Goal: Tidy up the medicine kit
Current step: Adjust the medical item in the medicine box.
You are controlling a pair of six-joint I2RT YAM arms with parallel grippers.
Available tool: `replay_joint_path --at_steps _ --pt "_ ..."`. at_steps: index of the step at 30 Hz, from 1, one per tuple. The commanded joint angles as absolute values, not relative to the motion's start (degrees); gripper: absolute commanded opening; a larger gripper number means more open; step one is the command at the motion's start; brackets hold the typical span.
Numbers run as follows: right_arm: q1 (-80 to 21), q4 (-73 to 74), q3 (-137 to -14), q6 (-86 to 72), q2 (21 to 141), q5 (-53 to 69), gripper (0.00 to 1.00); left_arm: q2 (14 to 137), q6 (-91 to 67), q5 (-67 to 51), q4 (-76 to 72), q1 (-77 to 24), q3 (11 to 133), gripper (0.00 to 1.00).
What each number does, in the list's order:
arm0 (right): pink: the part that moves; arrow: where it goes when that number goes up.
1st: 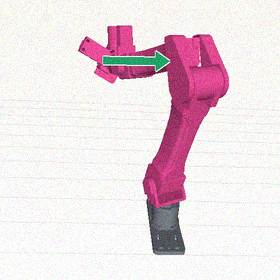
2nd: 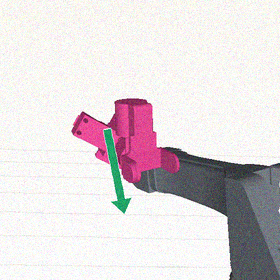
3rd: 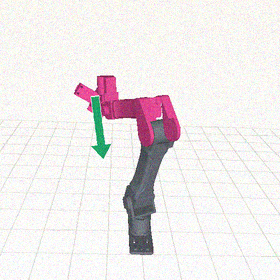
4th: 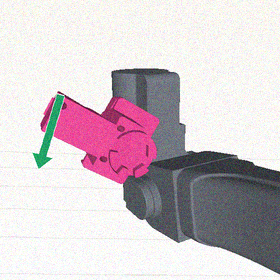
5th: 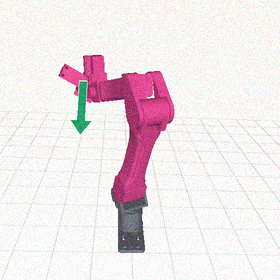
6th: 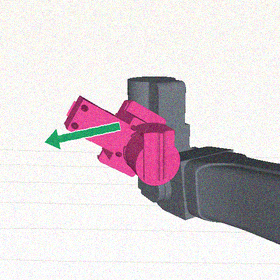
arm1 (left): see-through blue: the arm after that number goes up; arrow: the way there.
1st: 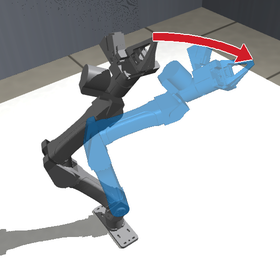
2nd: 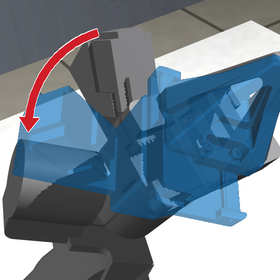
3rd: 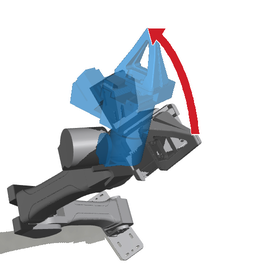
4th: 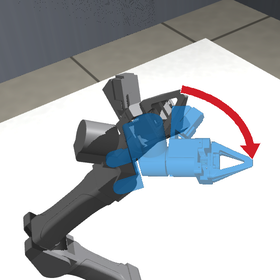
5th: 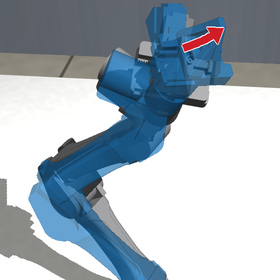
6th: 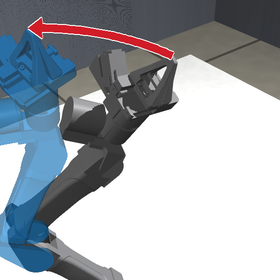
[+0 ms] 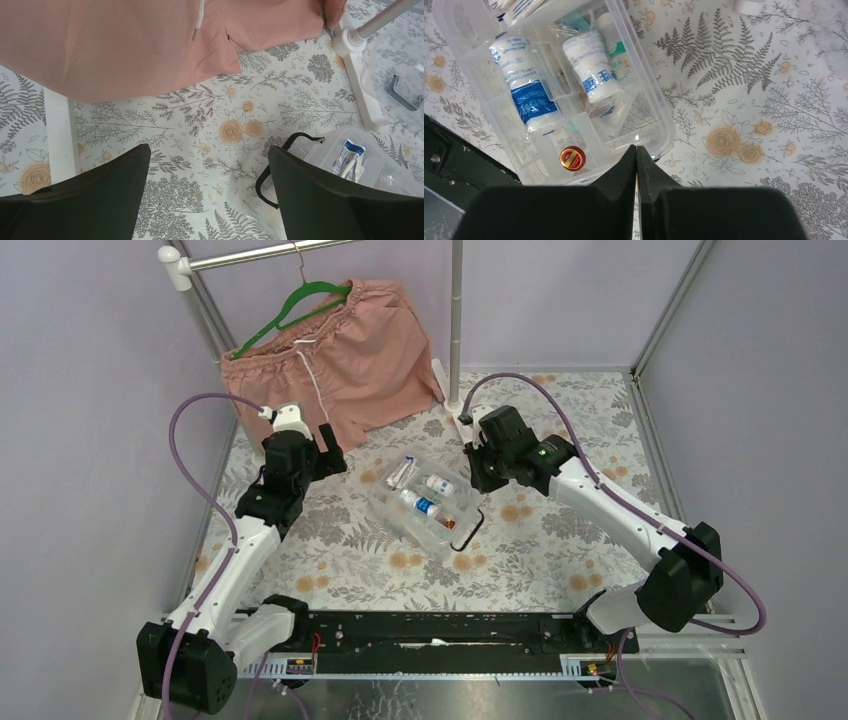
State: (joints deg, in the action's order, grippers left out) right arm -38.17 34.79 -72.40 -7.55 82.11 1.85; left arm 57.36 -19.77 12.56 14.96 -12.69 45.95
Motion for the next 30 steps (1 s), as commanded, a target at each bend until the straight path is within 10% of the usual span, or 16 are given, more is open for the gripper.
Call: replay_joint_path --at_steps 1,30 --pt "-38.06 32.46 -72.47 -8.02 82.49 7.92 0.07 57.07 -19.42 11.86 13.27 -12.24 46.81 0.96" --pt "-41.68 39.63 -73.90 -4.26 97.39 5.28 0.00 57.08 -19.51 11.64 13.01 -12.19 45.89 0.96"
